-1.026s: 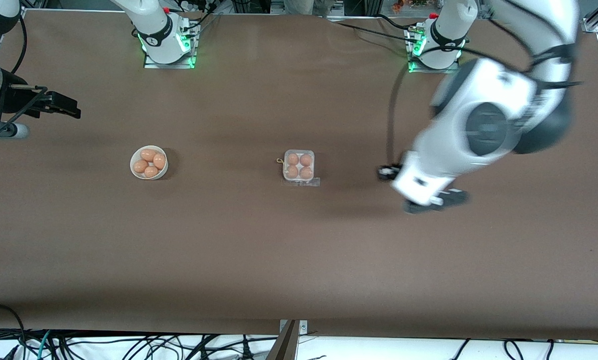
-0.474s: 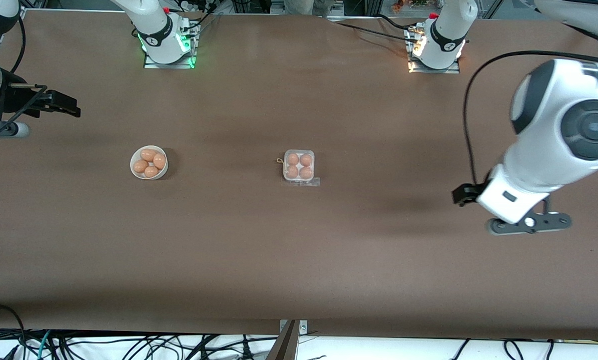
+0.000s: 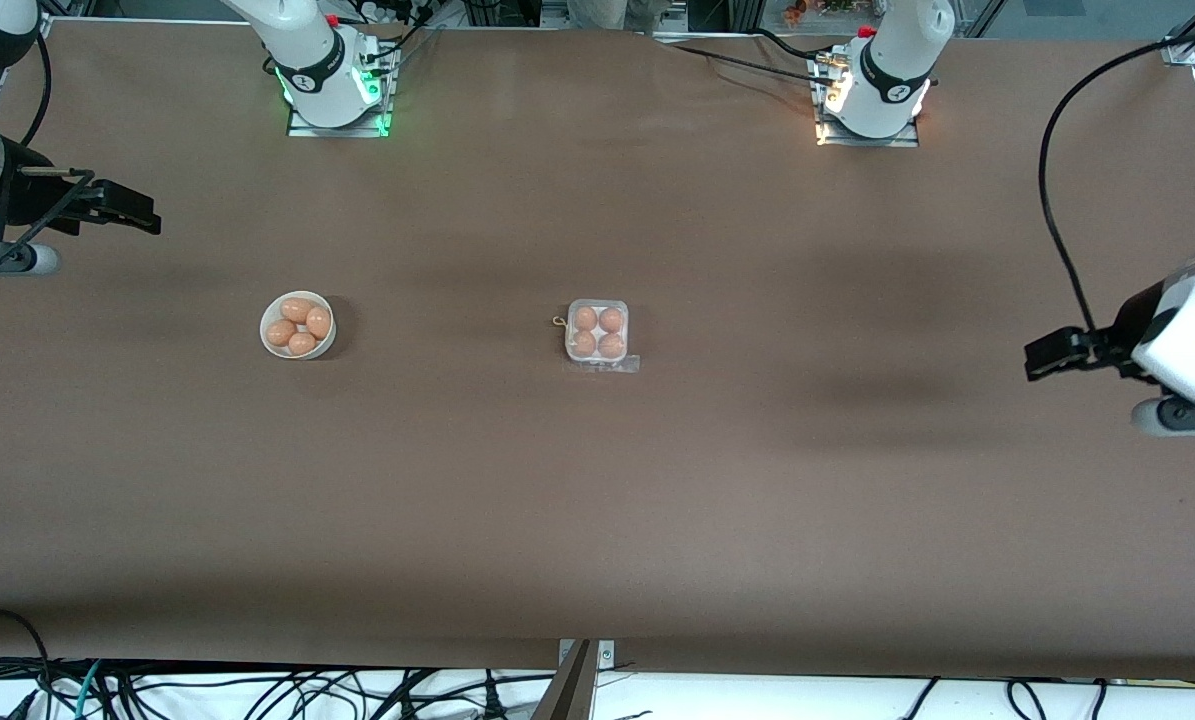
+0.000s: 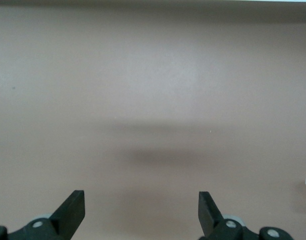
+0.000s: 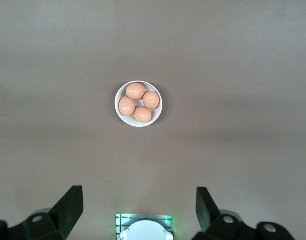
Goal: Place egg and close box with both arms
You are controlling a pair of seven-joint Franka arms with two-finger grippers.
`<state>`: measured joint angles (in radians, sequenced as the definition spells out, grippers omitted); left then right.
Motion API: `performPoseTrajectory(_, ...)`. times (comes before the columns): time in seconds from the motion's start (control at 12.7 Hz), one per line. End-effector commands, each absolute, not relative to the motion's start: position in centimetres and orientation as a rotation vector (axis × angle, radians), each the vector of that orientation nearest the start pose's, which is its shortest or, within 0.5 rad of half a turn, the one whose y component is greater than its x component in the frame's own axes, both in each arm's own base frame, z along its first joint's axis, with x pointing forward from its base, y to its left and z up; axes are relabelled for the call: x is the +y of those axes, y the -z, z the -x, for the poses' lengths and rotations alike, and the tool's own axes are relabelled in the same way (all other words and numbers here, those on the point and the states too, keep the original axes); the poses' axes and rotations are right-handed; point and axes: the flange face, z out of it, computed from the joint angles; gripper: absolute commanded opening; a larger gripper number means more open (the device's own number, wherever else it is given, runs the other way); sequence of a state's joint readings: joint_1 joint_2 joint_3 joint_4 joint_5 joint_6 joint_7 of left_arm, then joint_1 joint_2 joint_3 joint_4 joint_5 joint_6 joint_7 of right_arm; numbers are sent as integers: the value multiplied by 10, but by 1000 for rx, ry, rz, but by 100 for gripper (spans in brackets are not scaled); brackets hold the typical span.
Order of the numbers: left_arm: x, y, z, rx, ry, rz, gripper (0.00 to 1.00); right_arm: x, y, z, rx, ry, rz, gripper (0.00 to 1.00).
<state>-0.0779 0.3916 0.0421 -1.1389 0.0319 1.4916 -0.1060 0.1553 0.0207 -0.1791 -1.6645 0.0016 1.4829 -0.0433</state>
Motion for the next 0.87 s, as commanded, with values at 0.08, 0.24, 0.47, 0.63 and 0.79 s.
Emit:
performPoseTrajectory(0.08, -33, -578, -628, -80, -76, 3106, 100, -14, -569, -539, -38, -315, 3109, 100)
performPoseTrajectory(0.24, -31, -571, -620, -72, -90, 3112, 100, -14, -568, -539, -36, -317, 3109, 100)
performPoseTrajectory(0.47, -23, -575, -595, -83, -96, 3119, 100, -13, -568, -539, -36, -317, 3109, 100)
performPoseTrajectory(0.63, -20, -578, -580, -88, -99, 3123, 100, -13, -568, -539, -36, -317, 3109, 100)
performPoseTrajectory(0.79, -17, -580, -574, -95, -97, 3123, 100, -13, -568, -539, -33, -317, 3108, 100)
